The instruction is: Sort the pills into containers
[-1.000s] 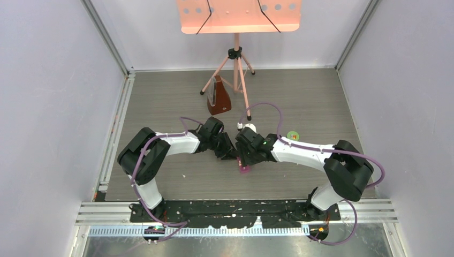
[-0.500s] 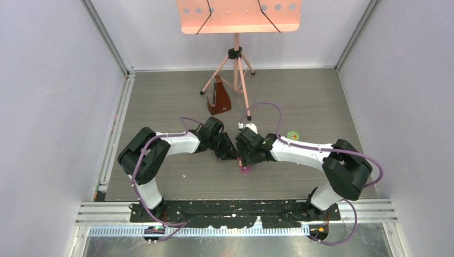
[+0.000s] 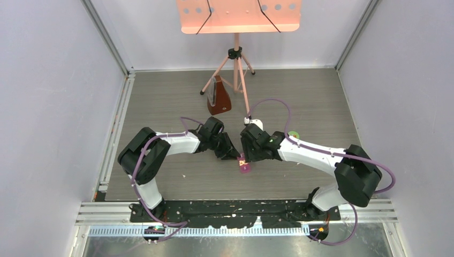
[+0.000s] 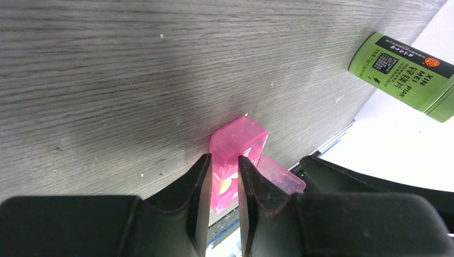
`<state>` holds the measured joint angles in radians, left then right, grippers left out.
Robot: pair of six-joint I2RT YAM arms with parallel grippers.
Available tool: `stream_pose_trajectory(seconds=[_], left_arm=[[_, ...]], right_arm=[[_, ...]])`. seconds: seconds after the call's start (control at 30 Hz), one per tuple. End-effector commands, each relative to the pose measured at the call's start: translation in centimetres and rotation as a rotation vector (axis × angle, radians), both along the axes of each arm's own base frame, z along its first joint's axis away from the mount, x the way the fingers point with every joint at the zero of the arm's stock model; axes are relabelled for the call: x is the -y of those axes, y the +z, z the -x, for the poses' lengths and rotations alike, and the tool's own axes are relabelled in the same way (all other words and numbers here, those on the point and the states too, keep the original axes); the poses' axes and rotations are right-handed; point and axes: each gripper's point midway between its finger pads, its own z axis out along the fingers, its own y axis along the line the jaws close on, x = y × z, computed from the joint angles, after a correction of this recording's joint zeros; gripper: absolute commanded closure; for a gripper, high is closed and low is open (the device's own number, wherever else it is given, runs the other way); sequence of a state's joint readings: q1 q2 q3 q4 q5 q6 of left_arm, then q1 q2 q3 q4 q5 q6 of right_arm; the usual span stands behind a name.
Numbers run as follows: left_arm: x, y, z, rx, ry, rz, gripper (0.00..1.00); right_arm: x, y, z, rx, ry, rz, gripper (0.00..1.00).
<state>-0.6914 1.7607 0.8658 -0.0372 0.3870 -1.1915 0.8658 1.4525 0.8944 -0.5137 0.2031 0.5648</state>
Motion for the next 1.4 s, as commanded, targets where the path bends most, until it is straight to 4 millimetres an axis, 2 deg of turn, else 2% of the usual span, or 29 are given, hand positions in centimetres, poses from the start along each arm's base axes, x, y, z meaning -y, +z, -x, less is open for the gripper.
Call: stream_pose_trajectory(seconds=[0.0, 0.47, 0.9, 1.23, 1.37], left_arm=[[-3.8, -5.2, 2.5, -0.095, 0.001, -0.215, 0.76], [-3.8, -5.2, 2.4, -0.096, 0.002, -0.215, 0.77], [-3.7, -5.2, 2.4, -0.097, 0.000, -0.215, 0.77], [-3.8, -5.3, 2.4, -0.100, 0.001, -0.214, 0.76], [-3.8, -5.2, 2.5, -0.099, 0.002, -0.214, 0.77]], right_arm=[[0.2, 1.3, -0.5, 0.018, -0.030, -0.006, 0.48], [-0.4, -0.6, 0.1, -0.040, 0.010, 0.012, 0.58], [-1.0, -1.7, -0.3, -0.034, 0.011, -0.008, 0.58], [-0.2, -2.8, 0.0, -0.057, 0.000, 0.044, 0.58], [-0.2, -2.0, -0.2, -0.034, -0.011, 0.030, 0.58]])
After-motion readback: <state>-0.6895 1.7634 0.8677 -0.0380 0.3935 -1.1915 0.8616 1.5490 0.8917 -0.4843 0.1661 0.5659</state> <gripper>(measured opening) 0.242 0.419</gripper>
